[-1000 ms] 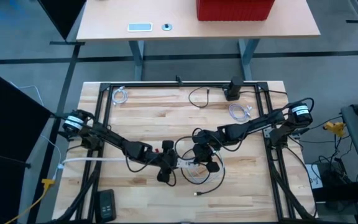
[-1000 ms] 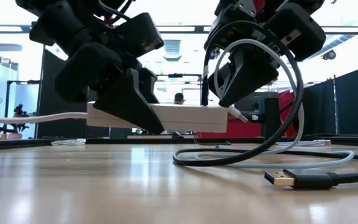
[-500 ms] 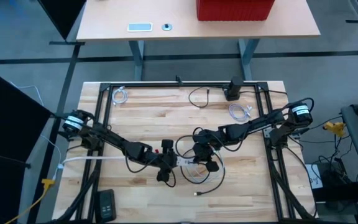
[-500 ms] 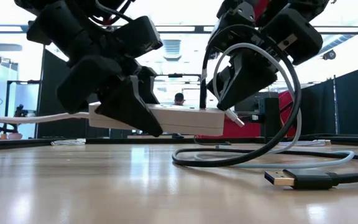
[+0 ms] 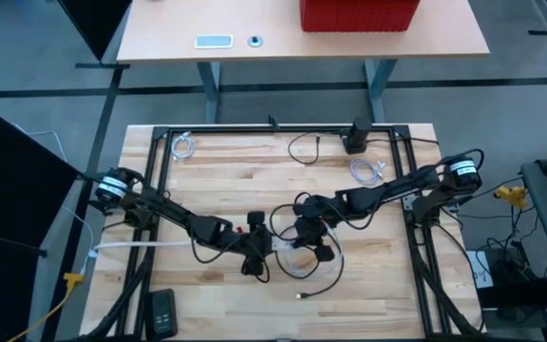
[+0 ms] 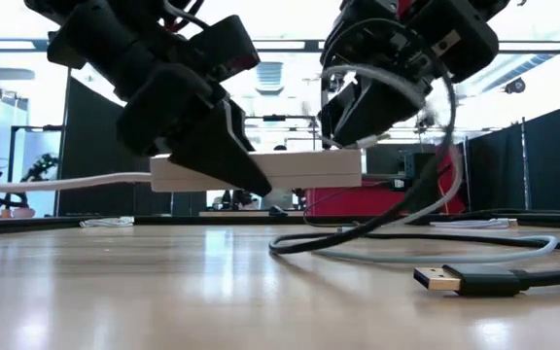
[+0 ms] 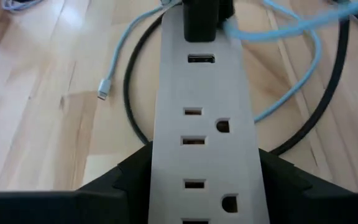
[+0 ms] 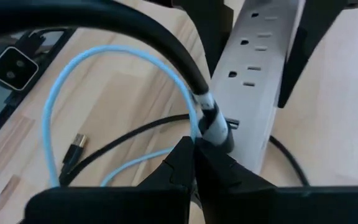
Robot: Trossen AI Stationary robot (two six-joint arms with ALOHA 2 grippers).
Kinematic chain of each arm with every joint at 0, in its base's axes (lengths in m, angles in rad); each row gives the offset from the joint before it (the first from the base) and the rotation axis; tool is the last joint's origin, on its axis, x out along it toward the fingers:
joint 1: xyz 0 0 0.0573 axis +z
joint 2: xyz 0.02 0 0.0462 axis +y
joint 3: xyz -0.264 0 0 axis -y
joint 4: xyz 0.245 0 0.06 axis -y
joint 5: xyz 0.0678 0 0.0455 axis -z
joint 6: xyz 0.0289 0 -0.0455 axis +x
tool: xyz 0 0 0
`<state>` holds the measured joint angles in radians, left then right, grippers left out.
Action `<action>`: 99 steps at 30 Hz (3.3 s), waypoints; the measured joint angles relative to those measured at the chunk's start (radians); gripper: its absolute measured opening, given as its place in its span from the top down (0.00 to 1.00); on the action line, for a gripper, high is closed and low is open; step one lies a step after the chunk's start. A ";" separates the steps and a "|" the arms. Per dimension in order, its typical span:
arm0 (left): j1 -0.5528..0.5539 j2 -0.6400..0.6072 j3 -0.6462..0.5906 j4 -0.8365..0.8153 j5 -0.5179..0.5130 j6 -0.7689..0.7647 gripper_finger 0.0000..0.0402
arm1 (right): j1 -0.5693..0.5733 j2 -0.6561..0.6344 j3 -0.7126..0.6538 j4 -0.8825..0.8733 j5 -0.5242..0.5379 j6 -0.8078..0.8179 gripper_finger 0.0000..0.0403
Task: Insert USB
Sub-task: Insert the blue charger cable into the white outlet extension
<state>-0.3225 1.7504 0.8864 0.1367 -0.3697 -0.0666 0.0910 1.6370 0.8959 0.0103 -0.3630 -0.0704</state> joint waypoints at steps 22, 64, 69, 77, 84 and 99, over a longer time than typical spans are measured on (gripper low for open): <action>-0.029 -0.032 -0.002 -0.053 0.007 -0.011 0.52 | 0.000 0.013 0.000 -0.031 -0.009 -0.013 1.00; 0.028 0.066 -0.040 -0.088 0.075 -0.231 0.52 | -0.037 -0.014 -0.002 -0.256 0.104 -0.371 0.96; 0.022 0.064 -0.042 -0.102 0.100 -0.238 0.52 | -0.037 0.004 -0.002 -0.215 0.093 -0.392 0.84; 0.019 0.060 -0.041 -0.148 0.112 -0.238 0.52 | -0.037 0.046 -0.002 -0.159 0.090 -0.457 0.69; -0.011 0.035 -0.043 -0.198 0.121 -0.241 0.52 | -0.037 0.123 0.045 -0.159 0.040 -0.470 0.72; -0.022 0.017 -0.045 -0.234 0.130 -0.256 0.52 | -0.019 0.186 0.190 -0.417 -0.004 -0.559 0.81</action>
<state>-0.3443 1.7672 0.8417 -0.0974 -0.2400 -0.3222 0.0721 1.8227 1.0857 -0.4070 -0.3666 -0.6294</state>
